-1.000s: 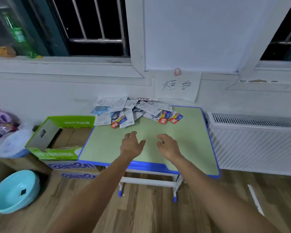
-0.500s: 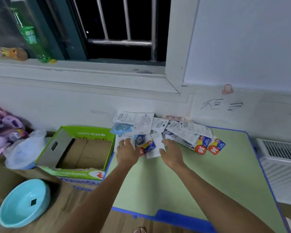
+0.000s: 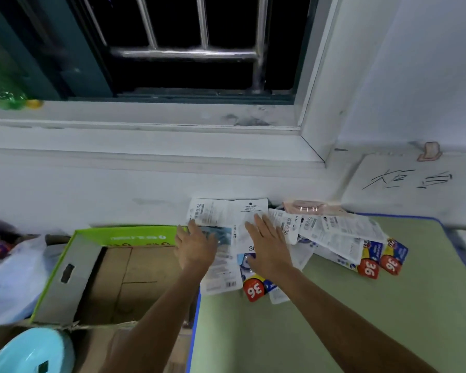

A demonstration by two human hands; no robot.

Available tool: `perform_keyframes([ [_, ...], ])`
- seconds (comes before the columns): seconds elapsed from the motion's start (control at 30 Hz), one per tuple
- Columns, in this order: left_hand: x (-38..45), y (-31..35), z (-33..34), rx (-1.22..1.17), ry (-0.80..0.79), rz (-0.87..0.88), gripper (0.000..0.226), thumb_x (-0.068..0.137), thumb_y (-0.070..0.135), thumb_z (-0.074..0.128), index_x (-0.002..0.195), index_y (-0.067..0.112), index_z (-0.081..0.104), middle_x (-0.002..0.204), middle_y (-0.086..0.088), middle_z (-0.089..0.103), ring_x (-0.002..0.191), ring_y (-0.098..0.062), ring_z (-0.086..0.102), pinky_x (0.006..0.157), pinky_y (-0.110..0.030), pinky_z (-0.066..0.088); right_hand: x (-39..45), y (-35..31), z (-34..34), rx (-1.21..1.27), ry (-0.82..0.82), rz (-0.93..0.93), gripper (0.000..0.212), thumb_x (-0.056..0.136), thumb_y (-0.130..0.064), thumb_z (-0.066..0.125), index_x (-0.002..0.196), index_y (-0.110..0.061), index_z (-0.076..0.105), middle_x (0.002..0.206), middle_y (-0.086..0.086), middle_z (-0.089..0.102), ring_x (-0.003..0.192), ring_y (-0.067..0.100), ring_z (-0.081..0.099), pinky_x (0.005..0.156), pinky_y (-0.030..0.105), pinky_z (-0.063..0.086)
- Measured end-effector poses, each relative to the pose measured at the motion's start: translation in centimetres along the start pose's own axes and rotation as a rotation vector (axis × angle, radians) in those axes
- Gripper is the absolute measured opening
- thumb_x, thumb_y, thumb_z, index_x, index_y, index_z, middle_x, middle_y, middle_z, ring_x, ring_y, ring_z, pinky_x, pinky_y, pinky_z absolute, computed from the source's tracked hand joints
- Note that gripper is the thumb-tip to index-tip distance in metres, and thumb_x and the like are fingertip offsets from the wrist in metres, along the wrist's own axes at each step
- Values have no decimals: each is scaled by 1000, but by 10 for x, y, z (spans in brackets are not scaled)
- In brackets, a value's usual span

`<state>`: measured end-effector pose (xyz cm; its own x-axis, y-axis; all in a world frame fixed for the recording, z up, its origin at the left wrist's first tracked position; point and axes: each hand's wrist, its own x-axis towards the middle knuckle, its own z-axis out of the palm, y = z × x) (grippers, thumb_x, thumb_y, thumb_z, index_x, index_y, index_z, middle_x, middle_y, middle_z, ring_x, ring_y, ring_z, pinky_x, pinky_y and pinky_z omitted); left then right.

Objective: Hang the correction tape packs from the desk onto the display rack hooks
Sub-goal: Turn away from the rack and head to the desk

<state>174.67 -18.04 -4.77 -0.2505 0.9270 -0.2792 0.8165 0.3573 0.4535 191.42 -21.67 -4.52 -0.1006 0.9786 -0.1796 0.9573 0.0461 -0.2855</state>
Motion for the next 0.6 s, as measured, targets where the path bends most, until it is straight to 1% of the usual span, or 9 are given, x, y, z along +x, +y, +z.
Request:
perform_keyframes([
  [0.1, 10, -4, 5, 45, -51, -100, 78, 89, 57, 51, 146, 12, 21, 144, -22, 35, 136, -37, 29, 108, -48, 28, 8, 3, 5, -22, -34, 48, 90, 87, -29, 62, 152, -22, -1, 159, 2, -15, 145, 23, -17, 116, 42, -9],
  [0.17, 14, -5, 6, 59, -93, -131, 80, 88, 63, 49, 143, 10, 25, 139, -21, 43, 132, -37, 34, 105, -48, 32, 10, 4, 6, -18, -24, 73, 91, 86, -26, 63, 152, -23, 0, 159, 2, -13, 146, 24, -13, 116, 42, -7],
  [0.27, 15, -2, 5, 105, -113, -90, 81, 85, 68, 49, 137, 7, 35, 134, -19, 48, 129, -36, 37, 103, -46, 34, 11, 2, 6, -7, 2, 99, 87, 86, -18, 60, 151, -26, 3, 160, -1, -9, 147, 22, -9, 116, 40, -5],
  [0.33, 10, 1, 5, 108, -108, -64, 78, 84, 68, 50, 132, 8, 39, 131, -18, 51, 127, -35, 38, 103, -45, 34, 9, 1, 6, -4, -8, 116, 86, 87, -18, 58, 151, -26, 3, 160, -3, -9, 147, 22, -7, 117, 40, -4],
  [0.43, -1, 5, 4, 106, -67, -52, 76, 84, 67, 53, 133, 10, 40, 134, -16, 47, 127, -34, 37, 103, -44, 34, 3, 3, 1, 15, -29, 137, 82, 88, -23, 57, 151, -26, 5, 160, -3, -7, 147, 22, -3, 118, 41, 0],
  [0.5, -7, 7, 5, 127, -29, -5, 74, 84, 64, 55, 136, 13, 40, 137, -14, 42, 128, -34, 36, 104, -44, 33, -3, 6, -4, 51, -35, 156, 79, 89, -28, 55, 152, -26, 7, 160, -3, -3, 147, 23, 0, 118, 41, 4],
  [0.6, -14, 12, 8, 85, -65, 28, 78, 82, 61, 60, 140, 13, 35, 138, -15, 38, 127, -38, 37, 105, -47, 35, -12, 11, -13, 117, -14, 191, 74, 90, -29, 53, 151, -26, 12, 160, -3, 5, 146, 23, 8, 117, 42, 12],
])
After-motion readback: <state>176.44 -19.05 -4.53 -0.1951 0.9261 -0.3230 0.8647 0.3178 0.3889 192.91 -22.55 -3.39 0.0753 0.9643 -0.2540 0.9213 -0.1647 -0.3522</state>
